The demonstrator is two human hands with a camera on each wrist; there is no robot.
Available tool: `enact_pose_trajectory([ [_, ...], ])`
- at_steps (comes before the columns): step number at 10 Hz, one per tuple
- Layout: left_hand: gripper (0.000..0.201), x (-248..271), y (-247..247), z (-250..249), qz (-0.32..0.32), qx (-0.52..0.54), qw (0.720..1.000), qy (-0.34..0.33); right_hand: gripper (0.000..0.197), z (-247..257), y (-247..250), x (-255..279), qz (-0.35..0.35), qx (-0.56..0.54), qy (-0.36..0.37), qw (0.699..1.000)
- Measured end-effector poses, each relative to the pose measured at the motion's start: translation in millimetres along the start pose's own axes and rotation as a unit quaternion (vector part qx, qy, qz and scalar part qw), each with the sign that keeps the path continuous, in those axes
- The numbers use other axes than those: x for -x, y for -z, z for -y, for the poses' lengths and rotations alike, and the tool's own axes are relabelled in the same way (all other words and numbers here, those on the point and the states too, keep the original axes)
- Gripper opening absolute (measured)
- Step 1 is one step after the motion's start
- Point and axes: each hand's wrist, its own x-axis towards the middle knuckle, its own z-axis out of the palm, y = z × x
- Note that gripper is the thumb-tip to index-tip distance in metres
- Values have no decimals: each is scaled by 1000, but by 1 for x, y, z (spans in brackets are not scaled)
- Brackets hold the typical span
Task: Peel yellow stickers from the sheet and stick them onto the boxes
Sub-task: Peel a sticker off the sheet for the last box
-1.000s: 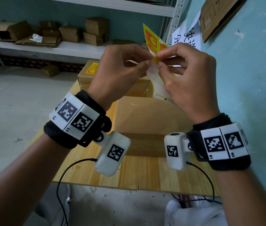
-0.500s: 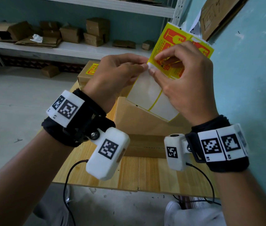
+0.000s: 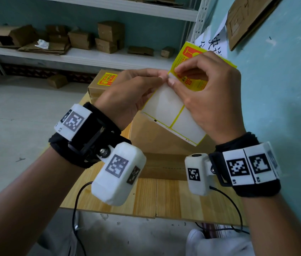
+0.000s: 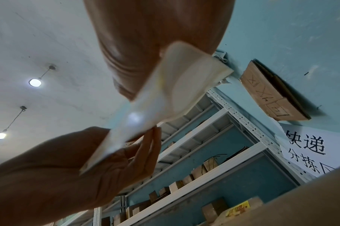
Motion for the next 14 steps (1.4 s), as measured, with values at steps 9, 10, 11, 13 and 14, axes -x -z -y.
enact_pose_trajectory([
  [9,8,-3,1,8,-17,-29,999,-30,13,-1,-2,1,5,-9,3,1000],
  [10,10,-3,2,8,-12,-28,999,-37,12,-2,-2,1,7,-25,-2,1000],
  [11,10,-2,2,6,-10,-25,999,-42,12,-3,-2,0,7,-44,-8,999],
  [13,6,0,1,5,-13,-35,997,-63,8,-2,-1,1,7,-85,-30,996],
  [14,4,0,2,4,-28,-87,991,-99,6,-1,-1,1,5,-92,-43,995],
])
